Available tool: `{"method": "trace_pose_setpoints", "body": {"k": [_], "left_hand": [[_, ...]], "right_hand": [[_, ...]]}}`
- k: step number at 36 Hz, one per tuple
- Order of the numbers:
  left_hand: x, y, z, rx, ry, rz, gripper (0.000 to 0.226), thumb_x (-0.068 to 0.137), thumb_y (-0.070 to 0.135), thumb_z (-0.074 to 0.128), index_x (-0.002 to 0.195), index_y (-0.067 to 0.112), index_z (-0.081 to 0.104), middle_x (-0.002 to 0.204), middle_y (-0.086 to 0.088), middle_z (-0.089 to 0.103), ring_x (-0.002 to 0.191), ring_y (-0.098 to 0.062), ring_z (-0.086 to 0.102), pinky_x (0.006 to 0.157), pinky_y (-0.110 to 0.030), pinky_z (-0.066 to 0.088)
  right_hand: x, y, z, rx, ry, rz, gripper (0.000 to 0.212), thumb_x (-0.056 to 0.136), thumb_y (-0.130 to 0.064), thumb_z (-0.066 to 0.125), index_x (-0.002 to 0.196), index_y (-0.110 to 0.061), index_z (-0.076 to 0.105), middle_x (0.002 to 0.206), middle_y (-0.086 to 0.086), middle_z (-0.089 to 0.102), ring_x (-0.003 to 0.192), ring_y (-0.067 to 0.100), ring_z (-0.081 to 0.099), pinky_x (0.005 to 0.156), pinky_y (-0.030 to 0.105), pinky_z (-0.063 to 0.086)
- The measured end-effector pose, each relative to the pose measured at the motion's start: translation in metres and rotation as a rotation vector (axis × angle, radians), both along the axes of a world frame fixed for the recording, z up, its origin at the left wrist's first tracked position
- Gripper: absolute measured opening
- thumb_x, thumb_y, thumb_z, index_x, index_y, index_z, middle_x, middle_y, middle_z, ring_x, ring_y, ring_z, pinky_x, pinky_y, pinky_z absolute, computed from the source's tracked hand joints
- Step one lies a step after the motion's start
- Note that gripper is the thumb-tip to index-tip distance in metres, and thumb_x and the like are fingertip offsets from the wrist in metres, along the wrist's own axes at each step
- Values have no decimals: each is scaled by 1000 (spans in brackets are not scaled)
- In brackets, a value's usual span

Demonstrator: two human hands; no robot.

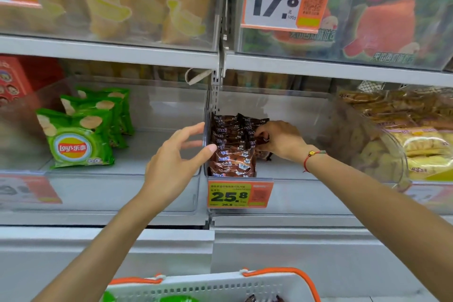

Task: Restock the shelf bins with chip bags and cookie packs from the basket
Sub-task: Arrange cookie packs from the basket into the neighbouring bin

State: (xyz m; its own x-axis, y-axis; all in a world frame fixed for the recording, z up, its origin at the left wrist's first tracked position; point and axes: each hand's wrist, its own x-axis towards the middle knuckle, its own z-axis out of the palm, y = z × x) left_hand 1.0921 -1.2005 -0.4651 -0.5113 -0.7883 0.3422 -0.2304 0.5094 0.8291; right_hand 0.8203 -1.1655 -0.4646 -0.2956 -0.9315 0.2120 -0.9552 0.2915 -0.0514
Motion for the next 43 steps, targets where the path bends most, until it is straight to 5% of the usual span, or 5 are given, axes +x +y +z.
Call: {"method": "trace_pose_setpoints", "body": {"k": [12, 27, 32, 38, 43], "left_hand": [[1, -1, 0, -16, -15, 3, 43, 83, 53, 61, 124, 51, 49, 127, 31, 52, 109, 10, 54, 101, -47, 43], [5, 11, 4, -58, -35, 16, 48, 89, 45, 62, 134, 33, 49, 131, 24, 53, 107, 4, 56, 98, -44, 46], [28, 41, -9, -269, 24, 157, 36, 86, 37, 67, 120, 31, 57, 113, 19, 60, 100, 0, 55, 82, -27, 46], [87, 67, -55, -351, -127, 140, 17, 82, 37, 63, 98, 32, 64, 87, 20, 62, 84, -5, 57, 73, -28, 45], [128, 62, -89, -173, -709, -119, 22, 85, 39, 56, 104, 31, 65, 103, 14, 66, 100, -11, 61, 83, -29, 47]], "right_hand": [[4, 7, 8, 111, -91, 8, 49, 83, -28, 72, 129, -20, 58, 126, 5, 61, 108, 26, 59, 84, 32, 51], [88, 113, 31, -300, -206, 132, 24, 82, -17, 71, 104, -27, 70, 104, -5, 66, 92, 10, 57, 81, 35, 51], [136, 141, 15, -345, -306, 192, 20, 79, -16, 73, 97, -24, 70, 92, -6, 66, 86, 11, 58, 76, 28, 48], [184, 150, -31, 18, -422, 250, 18, 80, -14, 70, 97, -20, 72, 85, -7, 64, 77, 12, 59, 73, 30, 49], [220, 143, -78, 489, -426, 282, 22, 86, -22, 65, 107, -20, 70, 98, 2, 67, 90, 17, 61, 82, 31, 50]]}}
